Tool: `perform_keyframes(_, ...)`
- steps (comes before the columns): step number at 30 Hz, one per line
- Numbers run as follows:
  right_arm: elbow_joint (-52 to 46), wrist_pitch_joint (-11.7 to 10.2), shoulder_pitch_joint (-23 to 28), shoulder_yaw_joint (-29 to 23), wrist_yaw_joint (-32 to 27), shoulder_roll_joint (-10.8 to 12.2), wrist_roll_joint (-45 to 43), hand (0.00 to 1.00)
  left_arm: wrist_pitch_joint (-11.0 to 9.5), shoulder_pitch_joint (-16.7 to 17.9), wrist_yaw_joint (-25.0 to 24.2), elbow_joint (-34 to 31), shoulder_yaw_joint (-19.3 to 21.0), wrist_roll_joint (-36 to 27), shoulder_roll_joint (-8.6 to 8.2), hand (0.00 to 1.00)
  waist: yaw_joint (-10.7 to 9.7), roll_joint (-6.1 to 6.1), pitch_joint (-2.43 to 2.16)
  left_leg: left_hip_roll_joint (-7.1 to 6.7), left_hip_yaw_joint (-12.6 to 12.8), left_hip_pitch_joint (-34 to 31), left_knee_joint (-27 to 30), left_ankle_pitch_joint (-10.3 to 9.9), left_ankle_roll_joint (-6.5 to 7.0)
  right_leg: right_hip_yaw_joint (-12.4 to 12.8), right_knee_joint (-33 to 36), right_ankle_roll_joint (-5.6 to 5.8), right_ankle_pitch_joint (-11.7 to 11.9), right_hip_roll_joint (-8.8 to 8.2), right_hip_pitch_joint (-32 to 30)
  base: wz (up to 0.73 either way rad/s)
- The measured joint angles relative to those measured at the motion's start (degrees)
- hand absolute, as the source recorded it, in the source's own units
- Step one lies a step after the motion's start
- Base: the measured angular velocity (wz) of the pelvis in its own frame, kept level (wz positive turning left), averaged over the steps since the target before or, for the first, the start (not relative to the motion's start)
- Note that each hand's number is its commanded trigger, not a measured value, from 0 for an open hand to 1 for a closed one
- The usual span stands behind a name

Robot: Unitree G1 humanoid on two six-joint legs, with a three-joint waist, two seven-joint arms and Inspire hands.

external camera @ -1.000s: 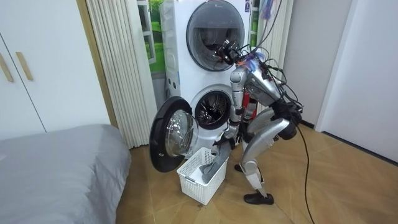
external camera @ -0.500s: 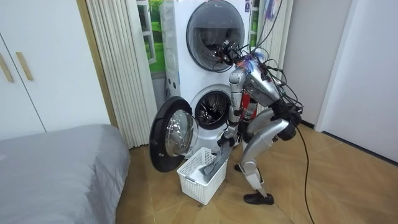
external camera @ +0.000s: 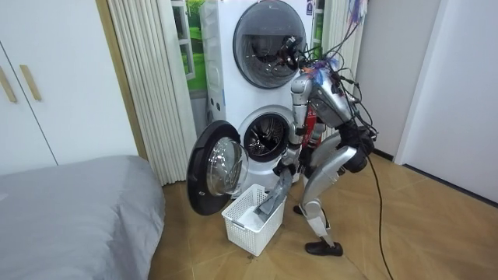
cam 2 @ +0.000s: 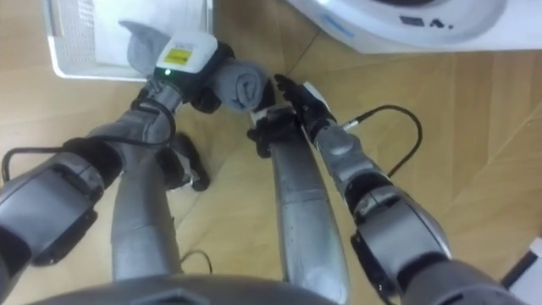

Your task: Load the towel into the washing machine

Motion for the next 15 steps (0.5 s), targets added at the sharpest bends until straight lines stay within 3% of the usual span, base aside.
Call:
perform_keyframes(4, 3.4, 0.3, 1.0, -0.7, 1.3, -0.6, 0.9, 0.00, -1.1, 3.2, 0.1, -0.1, 2.0, -0.4, 1.79, 1.00, 0.4, -0.11, -0.07, -0.17, 0.2, 6.2, -3.4, 0.4, -0.06, -0.1, -3.4, 0.40, 0.2, 0.26, 6.3, 0.00)
perform_keyframes(9, 3.9, 0.4, 2.2, -1.3, 1.4, -3.1, 1.5, 0.00, -1.6, 3.5, 0.5, -0.1, 5.8, -1.7, 3.39, 1.00, 2.5, -0.13, -0.10, -0.76, 0.2, 11.2, -6.2, 0.9, 0.09, -0.3, -6.2, 0.87, 0.5, 0.08, 11.6, 0.01)
perform_keyframes(15, 4.1, 0.4, 2.2, -1.5, 1.6, -4.7, 1.6, 0.00, -2.3, 3.7, 1.7, -3.1, 7.9, -11.1, 5.11, 1.00, 2.7, -0.17, -0.12, -1.50, -0.3, 14.4, -7.7, 1.2, 0.73, -0.7, -8.2, 1.58, 0.8, -0.47, 15.5, 0.07)
